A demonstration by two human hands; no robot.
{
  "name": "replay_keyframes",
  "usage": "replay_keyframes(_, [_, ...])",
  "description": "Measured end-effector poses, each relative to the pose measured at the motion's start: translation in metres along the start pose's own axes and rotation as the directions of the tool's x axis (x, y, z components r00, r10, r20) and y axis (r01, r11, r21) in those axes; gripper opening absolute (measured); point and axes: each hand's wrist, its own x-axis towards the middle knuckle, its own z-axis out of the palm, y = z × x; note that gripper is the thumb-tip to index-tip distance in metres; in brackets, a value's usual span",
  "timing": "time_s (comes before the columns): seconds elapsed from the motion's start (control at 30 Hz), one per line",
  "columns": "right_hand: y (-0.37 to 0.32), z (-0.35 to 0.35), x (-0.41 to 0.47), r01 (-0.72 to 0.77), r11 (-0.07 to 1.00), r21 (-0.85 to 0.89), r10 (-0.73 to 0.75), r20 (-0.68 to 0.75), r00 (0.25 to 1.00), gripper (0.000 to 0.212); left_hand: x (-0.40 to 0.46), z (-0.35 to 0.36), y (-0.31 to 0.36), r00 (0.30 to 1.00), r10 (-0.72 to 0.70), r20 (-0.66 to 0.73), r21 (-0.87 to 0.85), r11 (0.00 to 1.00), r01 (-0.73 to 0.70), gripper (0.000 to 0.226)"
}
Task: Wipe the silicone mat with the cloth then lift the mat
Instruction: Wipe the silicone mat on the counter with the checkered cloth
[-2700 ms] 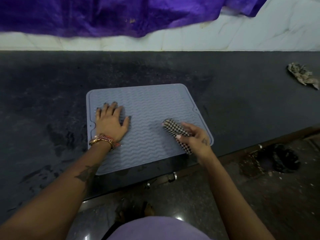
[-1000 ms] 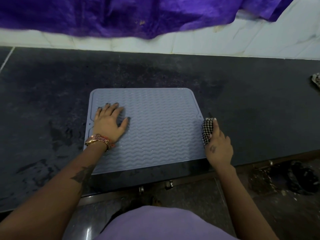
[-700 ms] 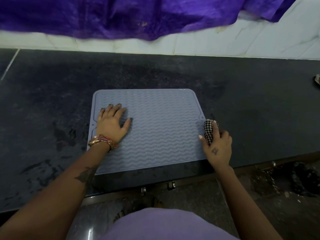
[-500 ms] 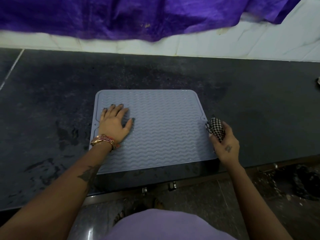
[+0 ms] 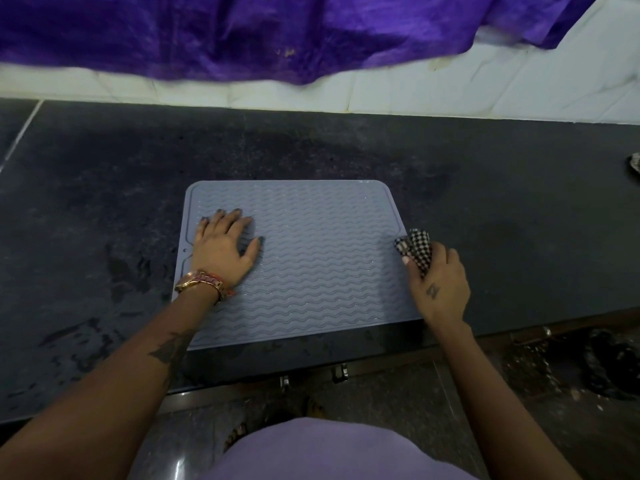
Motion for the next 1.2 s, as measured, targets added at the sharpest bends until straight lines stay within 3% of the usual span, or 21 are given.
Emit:
replay_keyframes(0.13, [-0.009, 0.012, 0.004, 0.009, 0.994, -0.111, 0.002, 0.103, 0.995, 0.051, -0.001, -0.001, 0.002, 1.0, -0.005, -0.012, -0.012, 1.0, 0.004, 0.064])
replay_keyframes(0.27, [-0.003, 0.004, 0.024, -0.005, 1.0, -0.009, 0.006, 0.19, 0.982, 0.05, -0.001, -0.001, 0.001, 1.0, -0.005, -0.007, -0.007, 1.0, 0.005, 0.064])
replay_keyframes(0.37, [-0.009, 0.005, 0.028, -0.016, 1.0, 0.0, 0.016, 0.147, 0.989, 0.053, -0.001, -0.001, 0.002, 1.0, -0.004, -0.006, -0.009, 1.0, 0.004, 0.064])
replay_keyframes(0.5, [-0.019, 0.016, 0.021, 0.008, 0.992, -0.128, 0.015, 0.175, 0.984, 0.053, -0.001, -0.002, 0.002, 1.0, -0.009, -0.003, -0.001, 1.0, 0.009, 0.064])
replay_keyframes(0.67, [-0.027, 0.015, 0.022, -0.032, 0.998, -0.057, 0.041, 0.163, 0.986, 0.051, -0.001, -0.002, 0.002, 1.0, -0.003, -0.009, -0.009, 1.0, 0.003, 0.064])
replay_keyframes(0.8, [-0.044, 0.026, 0.003, 0.025, 0.991, -0.133, -0.004, 0.16, 0.987, 0.053, -0.001, -0.003, 0.003, 1.0, -0.007, -0.003, -0.004, 1.0, 0.007, 0.064])
replay_keyframes(0.9, [-0.045, 0.023, 0.008, -0.023, 0.995, -0.101, 0.04, 0.163, 0.986, 0.053, -0.001, -0.003, 0.003, 1.0, -0.005, 0.008, -0.013, 1.0, 0.005, 0.065])
replay_keyframes(1.07, [-0.066, 0.03, -0.018, 0.034, 0.996, -0.082, -0.023, 0.133, 0.991, 0.05, -0.001, -0.002, 0.002, 1.0, -0.004, -0.007, -0.022, 1.0, 0.004, 0.064])
replay_keyframes(1.2, [-0.071, 0.028, -0.011, -0.016, 0.999, -0.031, 0.02, 0.139, 0.99, 0.049, 0.0, 0.001, 0.002, 1.0, 0.002, -0.02, -0.02, 1.0, -0.002, 0.063])
